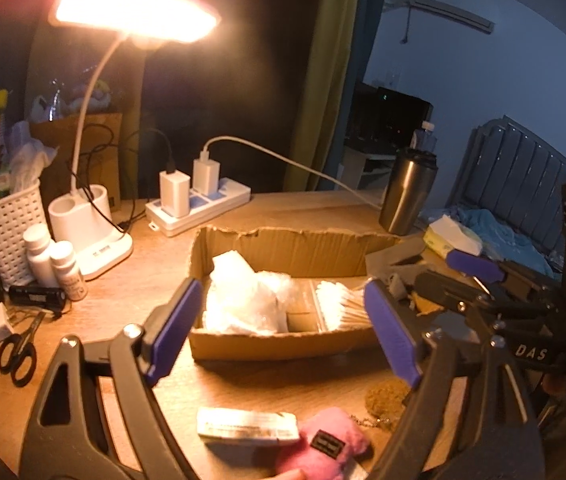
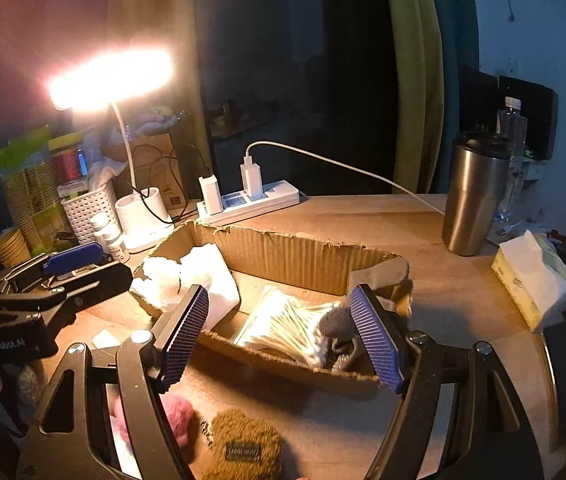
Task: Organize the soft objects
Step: 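Move both tools toward the pink plush and brown fuzzy plush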
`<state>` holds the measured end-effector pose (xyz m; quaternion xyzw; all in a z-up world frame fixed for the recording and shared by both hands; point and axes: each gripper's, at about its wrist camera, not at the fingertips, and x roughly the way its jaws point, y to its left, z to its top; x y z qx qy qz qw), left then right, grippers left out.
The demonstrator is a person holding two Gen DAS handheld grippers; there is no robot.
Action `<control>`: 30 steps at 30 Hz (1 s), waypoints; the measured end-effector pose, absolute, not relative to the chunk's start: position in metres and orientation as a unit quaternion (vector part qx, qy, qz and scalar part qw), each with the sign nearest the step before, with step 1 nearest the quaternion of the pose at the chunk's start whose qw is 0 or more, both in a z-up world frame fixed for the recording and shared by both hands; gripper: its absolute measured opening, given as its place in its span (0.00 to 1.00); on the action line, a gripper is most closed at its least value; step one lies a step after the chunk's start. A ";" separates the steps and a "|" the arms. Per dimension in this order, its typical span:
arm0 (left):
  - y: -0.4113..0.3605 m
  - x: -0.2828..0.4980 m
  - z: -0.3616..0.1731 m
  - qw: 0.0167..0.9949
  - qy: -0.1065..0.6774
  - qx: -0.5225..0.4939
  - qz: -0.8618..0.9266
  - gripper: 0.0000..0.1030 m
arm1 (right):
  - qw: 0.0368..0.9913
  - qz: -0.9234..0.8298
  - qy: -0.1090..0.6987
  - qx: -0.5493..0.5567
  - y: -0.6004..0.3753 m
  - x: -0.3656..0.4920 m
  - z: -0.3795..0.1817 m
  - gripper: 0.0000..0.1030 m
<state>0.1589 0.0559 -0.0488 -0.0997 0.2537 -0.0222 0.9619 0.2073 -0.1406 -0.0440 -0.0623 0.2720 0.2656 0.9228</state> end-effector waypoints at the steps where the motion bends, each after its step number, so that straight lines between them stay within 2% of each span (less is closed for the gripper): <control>1: 0.055 0.156 -0.047 0.962 0.252 -0.098 -0.023 0.82 | 0.923 0.266 0.271 -0.062 -0.142 0.204 -0.043 0.75; 15: 0.041 0.120 -0.040 0.964 0.251 -0.088 -0.019 0.82 | 0.924 0.271 0.262 -0.060 -0.156 0.165 -0.037 0.75; 30: 0.031 0.108 -0.067 0.952 0.292 -0.091 -0.020 0.82 | 0.912 0.270 0.302 -0.066 -0.161 0.150 -0.068 0.75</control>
